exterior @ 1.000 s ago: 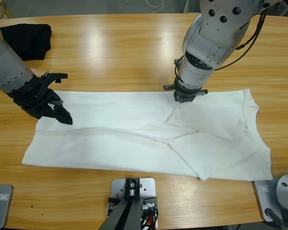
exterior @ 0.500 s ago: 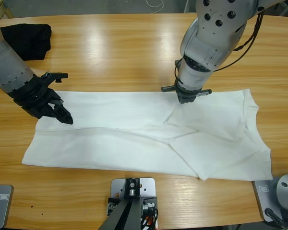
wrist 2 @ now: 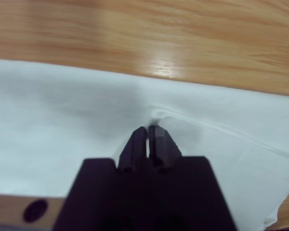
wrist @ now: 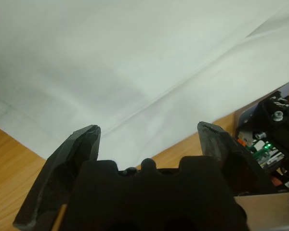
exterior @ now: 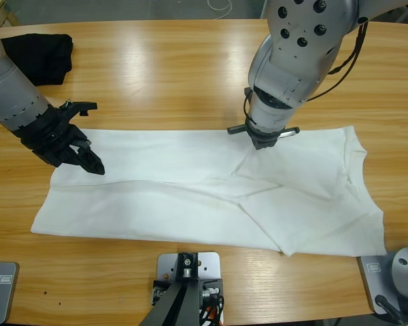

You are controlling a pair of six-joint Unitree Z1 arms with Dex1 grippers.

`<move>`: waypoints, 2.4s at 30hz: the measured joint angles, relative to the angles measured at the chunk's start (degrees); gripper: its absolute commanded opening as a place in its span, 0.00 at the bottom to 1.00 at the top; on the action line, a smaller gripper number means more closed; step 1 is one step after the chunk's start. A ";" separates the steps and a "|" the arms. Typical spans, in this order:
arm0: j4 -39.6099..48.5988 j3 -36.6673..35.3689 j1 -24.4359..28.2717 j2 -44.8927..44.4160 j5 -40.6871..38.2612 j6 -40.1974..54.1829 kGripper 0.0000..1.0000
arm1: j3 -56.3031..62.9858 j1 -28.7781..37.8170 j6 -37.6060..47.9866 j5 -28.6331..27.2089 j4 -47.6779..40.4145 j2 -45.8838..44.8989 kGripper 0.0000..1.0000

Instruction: Fold clothes

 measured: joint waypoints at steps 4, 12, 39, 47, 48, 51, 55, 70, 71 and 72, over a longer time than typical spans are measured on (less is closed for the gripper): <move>-0.04 0.06 0.00 0.00 -0.03 0.00 0.79 | -0.10 0.08 -0.15 -0.30 0.52 0.00 0.00; -0.30 0.30 0.00 0.00 -0.34 0.00 0.79 | -5.71 2.98 -8.05 -2.09 2.91 -0.02 0.00; -1.31 0.39 -0.30 0.06 -1.73 0.01 0.78 | -1.29 4.37 -3.92 -2.53 2.52 -11.36 0.00; -1.40 0.39 -0.89 0.06 -2.89 0.10 0.78 | 17.29 4.44 5.77 -2.05 -4.41 -14.74 0.00; -1.40 0.39 -0.97 0.06 -2.90 0.10 0.78 | 18.09 4.44 6.60 -2.06 -4.40 -14.74 0.00; -1.40 0.39 -1.21 0.06 -2.90 0.10 0.78 | 19.16 4.43 8.10 -2.36 -3.64 -14.74 0.00; -1.40 0.39 -1.62 0.06 -2.91 0.10 0.78 | 19.57 4.19 9.44 -2.53 -0.48 -14.11 0.00; -1.40 0.40 -2.08 0.06 -2.93 0.10 0.79 | 20.80 3.48 13.73 -4.52 5.77 -9.54 0.36; -1.40 0.40 -2.08 0.06 -2.93 0.10 0.80 | 20.36 3.48 13.78 -5.32 7.52 -10.10 0.71; -1.40 0.40 -2.08 0.06 -2.93 0.10 0.83 | 19.37 3.45 13.80 -6.07 9.85 -10.68 0.92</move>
